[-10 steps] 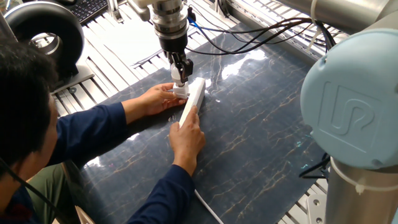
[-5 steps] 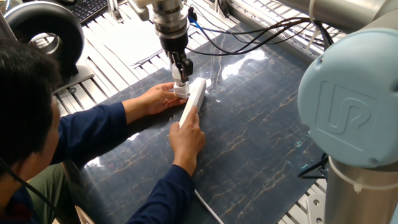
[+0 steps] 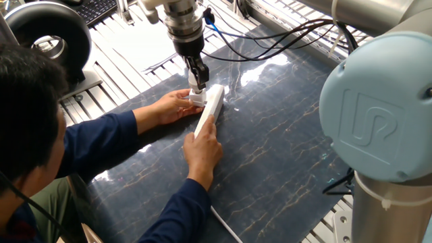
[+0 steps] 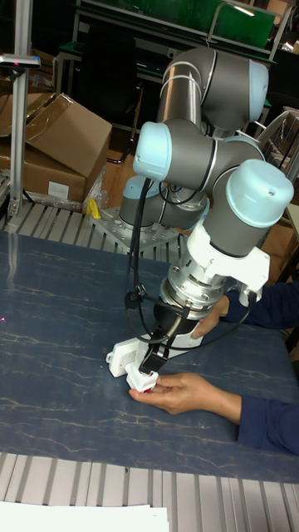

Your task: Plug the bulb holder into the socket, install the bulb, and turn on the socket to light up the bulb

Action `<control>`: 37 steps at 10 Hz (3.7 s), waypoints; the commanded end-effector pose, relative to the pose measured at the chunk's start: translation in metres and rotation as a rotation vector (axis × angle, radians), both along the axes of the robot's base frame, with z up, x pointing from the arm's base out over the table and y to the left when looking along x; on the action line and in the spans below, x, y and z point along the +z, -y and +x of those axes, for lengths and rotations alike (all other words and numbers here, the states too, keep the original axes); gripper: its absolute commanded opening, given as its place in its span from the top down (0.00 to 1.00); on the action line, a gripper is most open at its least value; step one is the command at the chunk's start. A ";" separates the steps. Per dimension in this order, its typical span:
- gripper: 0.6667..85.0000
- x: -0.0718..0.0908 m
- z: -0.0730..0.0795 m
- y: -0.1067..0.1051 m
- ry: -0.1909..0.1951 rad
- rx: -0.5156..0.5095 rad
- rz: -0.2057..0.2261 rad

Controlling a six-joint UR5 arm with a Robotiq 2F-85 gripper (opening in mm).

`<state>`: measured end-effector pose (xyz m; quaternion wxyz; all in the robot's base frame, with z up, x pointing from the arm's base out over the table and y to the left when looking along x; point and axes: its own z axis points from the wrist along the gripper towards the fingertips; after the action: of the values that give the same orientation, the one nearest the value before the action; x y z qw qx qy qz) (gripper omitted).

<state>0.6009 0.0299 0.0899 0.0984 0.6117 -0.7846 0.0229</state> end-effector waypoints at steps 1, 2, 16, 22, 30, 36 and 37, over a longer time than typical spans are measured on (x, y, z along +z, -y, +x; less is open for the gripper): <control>0.99 0.000 0.000 -0.002 -0.001 -0.015 -0.001; 0.99 0.001 -0.001 -0.001 -0.004 -0.014 -0.009; 0.99 -0.004 -0.007 -0.032 0.006 -0.175 0.177; 0.99 0.003 -0.001 -0.037 0.012 -0.194 0.235; 0.99 0.000 0.004 -0.026 0.034 -0.211 0.220; 0.99 0.005 0.001 -0.032 0.048 -0.469 0.145; 0.99 0.005 0.001 -0.033 0.053 -0.488 0.140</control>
<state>0.6022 0.0558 0.0924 0.0391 0.4406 -0.8960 -0.0383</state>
